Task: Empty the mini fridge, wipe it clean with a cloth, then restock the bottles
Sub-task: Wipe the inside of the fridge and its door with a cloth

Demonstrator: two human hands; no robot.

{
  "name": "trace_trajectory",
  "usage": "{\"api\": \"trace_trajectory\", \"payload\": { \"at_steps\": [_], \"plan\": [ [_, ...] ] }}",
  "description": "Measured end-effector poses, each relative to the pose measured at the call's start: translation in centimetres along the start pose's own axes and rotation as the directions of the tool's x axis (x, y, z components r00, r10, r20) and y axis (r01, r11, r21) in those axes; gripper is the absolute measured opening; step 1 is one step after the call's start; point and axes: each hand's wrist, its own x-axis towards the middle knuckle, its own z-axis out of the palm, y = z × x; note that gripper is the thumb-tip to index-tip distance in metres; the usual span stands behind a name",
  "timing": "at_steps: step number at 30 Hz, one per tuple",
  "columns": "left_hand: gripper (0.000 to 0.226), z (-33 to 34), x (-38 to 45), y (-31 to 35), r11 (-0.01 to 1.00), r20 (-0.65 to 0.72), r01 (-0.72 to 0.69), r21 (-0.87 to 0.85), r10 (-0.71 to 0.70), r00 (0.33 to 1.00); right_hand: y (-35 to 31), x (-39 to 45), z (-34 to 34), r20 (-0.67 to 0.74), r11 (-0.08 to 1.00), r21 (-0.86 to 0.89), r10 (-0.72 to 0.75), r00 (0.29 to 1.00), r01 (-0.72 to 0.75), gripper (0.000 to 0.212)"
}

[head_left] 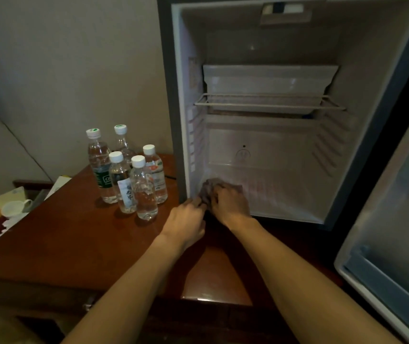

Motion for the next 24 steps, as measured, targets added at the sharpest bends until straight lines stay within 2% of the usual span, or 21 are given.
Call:
{"api": "trace_trajectory", "payload": {
  "at_steps": [8, 14, 18, 24],
  "plan": [
    [0.039, 1.3, 0.5, -1.1, 0.999, -0.035, -0.046, -0.016, 0.045, 0.998, 1.2, 6.0, -0.2, -0.064, 0.998, -0.035, -0.053, 0.997, 0.050, 0.033],
    [0.053, 2.0, 0.4, -1.3, 0.994, -0.064, -0.064, -0.087, 0.059, 0.996, 2.1, 9.8, 0.4, -0.013, 0.999, 0.015, 0.031, 0.999, -0.031, 0.035],
    [0.057, 2.0, 0.5, -1.2, 0.994, -0.065, -0.059, -0.092, 0.053, 0.996, 1.9, 8.9, 0.3, -0.006, 0.999, 0.010, 0.038, 0.999, -0.038, 0.038],
    [0.050, 1.2, 0.4, -0.7, 0.995, -0.030, -0.019, -0.096, 0.016, 0.999, 0.8, 4.3, -0.4, -0.002, 1.000, -0.019, -0.004, 1.000, 0.004, 0.036]
  ]
}}
